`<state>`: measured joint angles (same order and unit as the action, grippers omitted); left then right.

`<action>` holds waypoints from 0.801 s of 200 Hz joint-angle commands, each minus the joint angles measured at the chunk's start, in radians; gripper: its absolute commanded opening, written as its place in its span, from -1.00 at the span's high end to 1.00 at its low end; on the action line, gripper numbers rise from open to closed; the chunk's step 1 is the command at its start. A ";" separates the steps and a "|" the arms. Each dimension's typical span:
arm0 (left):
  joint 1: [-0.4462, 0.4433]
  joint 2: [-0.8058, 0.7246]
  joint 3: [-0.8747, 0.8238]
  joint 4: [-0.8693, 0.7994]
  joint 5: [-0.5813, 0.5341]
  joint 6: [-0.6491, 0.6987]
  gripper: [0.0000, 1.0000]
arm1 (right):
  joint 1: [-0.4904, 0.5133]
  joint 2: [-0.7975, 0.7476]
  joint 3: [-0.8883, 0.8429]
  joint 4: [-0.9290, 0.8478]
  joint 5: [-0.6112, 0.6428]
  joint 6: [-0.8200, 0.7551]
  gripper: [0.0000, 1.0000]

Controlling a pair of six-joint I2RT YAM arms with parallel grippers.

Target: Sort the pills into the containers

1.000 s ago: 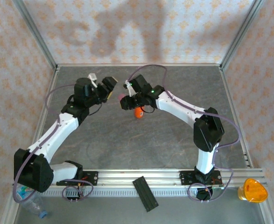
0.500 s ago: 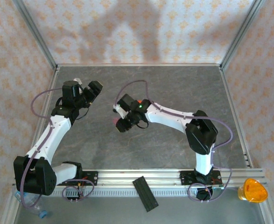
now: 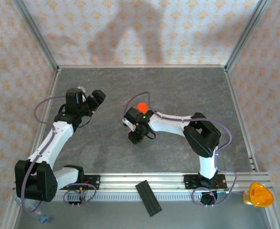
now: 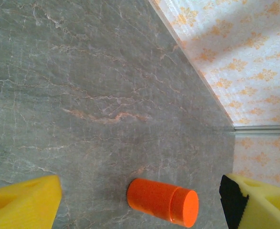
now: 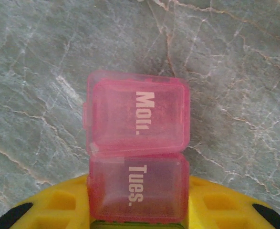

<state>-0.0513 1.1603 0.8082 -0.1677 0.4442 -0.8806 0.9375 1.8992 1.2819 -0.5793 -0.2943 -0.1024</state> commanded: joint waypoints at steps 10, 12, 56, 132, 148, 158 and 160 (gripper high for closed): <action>0.004 0.000 -0.014 0.033 0.022 0.008 -0.74 | 0.007 -0.008 -0.031 0.018 0.086 -0.001 0.12; 0.005 0.002 -0.014 0.035 0.024 0.006 -0.74 | 0.007 -0.009 -0.033 0.019 0.090 0.000 0.10; 0.001 0.015 -0.017 0.061 0.036 -0.007 -0.74 | 0.007 -0.058 -0.075 0.015 0.138 0.033 -0.28; -0.013 0.032 -0.012 0.069 0.044 -0.010 -0.74 | 0.004 -0.130 -0.139 0.006 0.257 0.085 -0.30; -0.018 0.036 -0.010 0.070 0.043 -0.009 -0.74 | 0.003 -0.137 -0.143 0.000 0.283 0.090 -0.32; -0.023 0.038 -0.008 0.071 0.043 -0.008 -0.74 | -0.003 -0.138 -0.145 -0.009 0.311 0.099 -0.32; -0.024 0.037 -0.007 0.071 0.044 -0.008 -0.74 | -0.005 -0.138 -0.145 -0.010 0.313 0.101 -0.32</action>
<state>-0.0597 1.1881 0.7963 -0.1307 0.4717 -0.8886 0.9417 1.7931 1.1477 -0.5606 -0.0746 -0.0338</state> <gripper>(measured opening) 0.870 0.658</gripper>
